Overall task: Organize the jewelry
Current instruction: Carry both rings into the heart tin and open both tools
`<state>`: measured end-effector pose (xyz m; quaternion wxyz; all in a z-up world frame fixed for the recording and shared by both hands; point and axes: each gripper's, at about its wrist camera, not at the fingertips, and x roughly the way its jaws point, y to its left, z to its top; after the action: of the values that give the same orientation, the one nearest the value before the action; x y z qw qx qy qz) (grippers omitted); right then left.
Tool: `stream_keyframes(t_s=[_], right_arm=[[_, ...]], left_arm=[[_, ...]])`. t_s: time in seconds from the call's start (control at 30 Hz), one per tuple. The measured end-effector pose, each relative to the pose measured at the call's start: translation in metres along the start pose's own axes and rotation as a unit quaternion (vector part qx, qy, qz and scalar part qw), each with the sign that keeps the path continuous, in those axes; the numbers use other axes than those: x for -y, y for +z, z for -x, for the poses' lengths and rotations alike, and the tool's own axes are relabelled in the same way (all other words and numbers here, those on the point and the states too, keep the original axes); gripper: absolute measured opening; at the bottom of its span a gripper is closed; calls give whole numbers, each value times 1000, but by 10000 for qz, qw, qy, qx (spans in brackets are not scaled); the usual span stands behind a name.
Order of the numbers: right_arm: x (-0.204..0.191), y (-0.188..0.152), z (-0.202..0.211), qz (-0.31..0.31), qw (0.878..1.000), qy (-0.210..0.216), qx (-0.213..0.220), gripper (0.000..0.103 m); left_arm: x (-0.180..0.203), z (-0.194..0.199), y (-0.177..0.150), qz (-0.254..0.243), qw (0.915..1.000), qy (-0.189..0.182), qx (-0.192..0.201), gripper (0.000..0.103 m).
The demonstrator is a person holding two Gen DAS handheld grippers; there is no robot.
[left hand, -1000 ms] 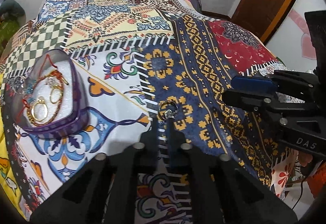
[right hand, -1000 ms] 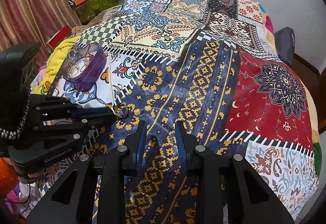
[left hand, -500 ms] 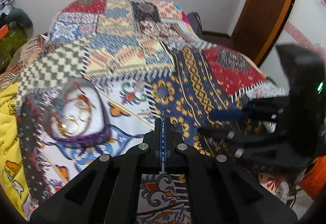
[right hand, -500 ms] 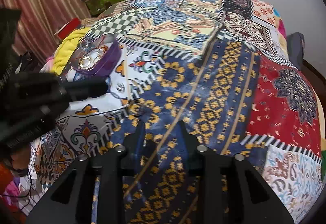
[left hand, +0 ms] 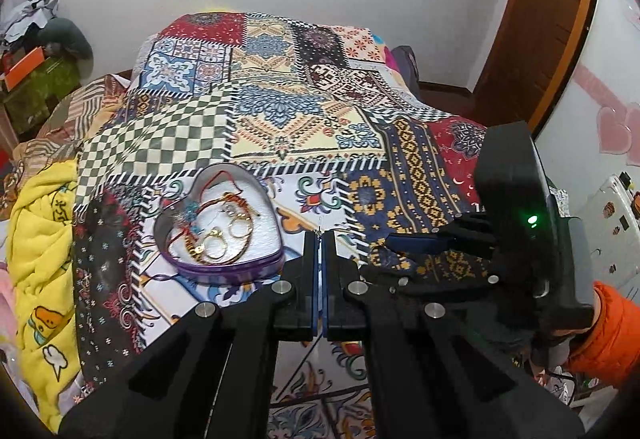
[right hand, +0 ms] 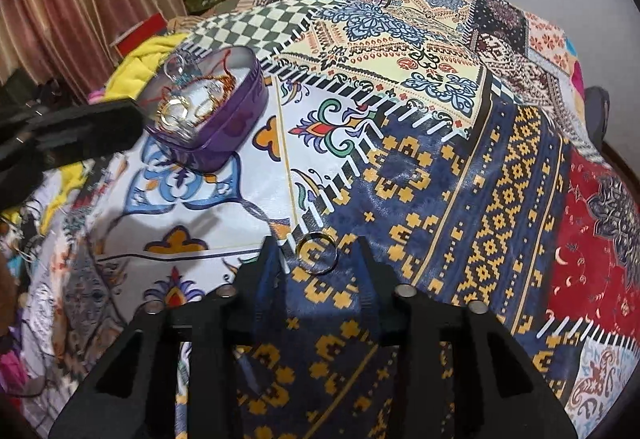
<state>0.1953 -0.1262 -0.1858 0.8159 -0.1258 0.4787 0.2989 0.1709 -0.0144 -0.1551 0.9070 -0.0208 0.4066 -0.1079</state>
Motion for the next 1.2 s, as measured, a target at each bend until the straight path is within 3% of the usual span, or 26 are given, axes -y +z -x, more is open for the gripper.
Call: stream_keyframes(t_s=[0.07, 0.37, 0.87, 1.2], right_arm=[[1, 1, 1, -4, 10000, -21, 10, 20], [-5, 13, 13, -55, 9997, -10, 217, 20], [-35, 57, 61, 88, 9928, 290, 1161, 20], [-51, 79, 42, 235, 9909, 559, 1199, 20]], left_arm=[[-3, 2, 0, 18, 10000, 34, 22, 0], [-16, 19, 6, 154, 9995, 131, 252, 0], [-55, 56, 24, 435, 9945, 528, 793, 0], [-74, 48, 24, 505, 9942, 533, 780, 0]])
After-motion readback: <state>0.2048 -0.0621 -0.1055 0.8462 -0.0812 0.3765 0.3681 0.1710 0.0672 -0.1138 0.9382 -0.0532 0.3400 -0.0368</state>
